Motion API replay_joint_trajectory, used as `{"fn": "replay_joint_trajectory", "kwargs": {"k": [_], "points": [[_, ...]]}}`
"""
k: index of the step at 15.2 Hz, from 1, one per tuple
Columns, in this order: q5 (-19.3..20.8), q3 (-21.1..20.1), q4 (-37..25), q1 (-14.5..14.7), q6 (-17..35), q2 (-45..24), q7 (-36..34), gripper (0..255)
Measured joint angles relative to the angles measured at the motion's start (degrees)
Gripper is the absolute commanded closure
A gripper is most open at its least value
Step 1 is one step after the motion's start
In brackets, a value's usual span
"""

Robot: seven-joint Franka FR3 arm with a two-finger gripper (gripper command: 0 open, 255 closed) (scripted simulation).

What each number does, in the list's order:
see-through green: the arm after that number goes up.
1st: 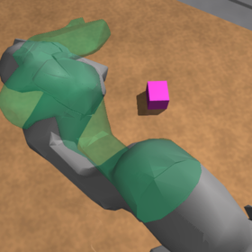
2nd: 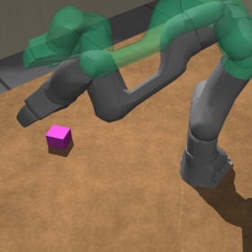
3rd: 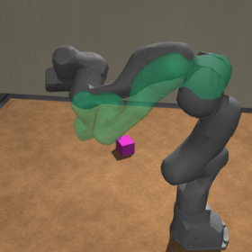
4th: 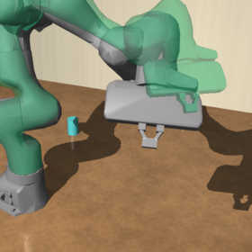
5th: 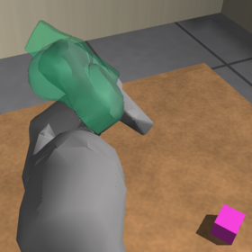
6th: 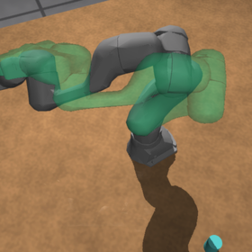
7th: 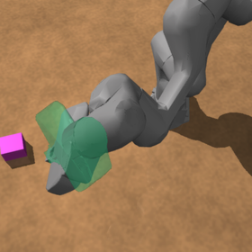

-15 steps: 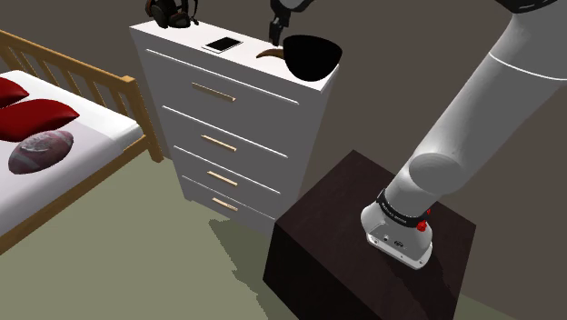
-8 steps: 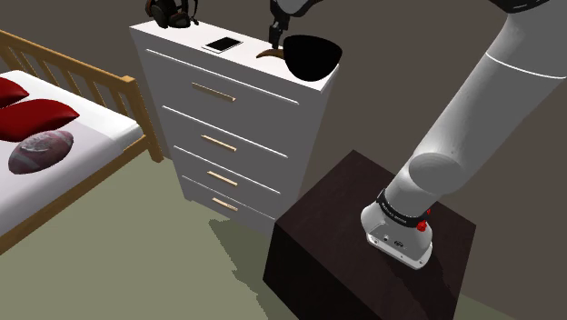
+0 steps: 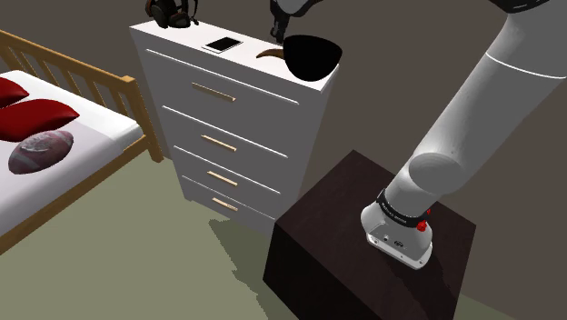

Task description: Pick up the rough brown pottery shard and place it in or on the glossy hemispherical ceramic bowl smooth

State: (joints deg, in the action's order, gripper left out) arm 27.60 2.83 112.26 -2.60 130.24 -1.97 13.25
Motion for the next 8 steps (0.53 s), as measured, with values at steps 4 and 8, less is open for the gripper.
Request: {"fn": "replay_joint_trajectory", "kwargs": {"k": [4, 8], "points": [[0.00, 0.00, 0.00, 0.00, 0.00, 0.00, 0.00, 0], [-17.83, -0.37, -23.17, -2.32, -22.88, -13.23, 20.99, 0]]}}
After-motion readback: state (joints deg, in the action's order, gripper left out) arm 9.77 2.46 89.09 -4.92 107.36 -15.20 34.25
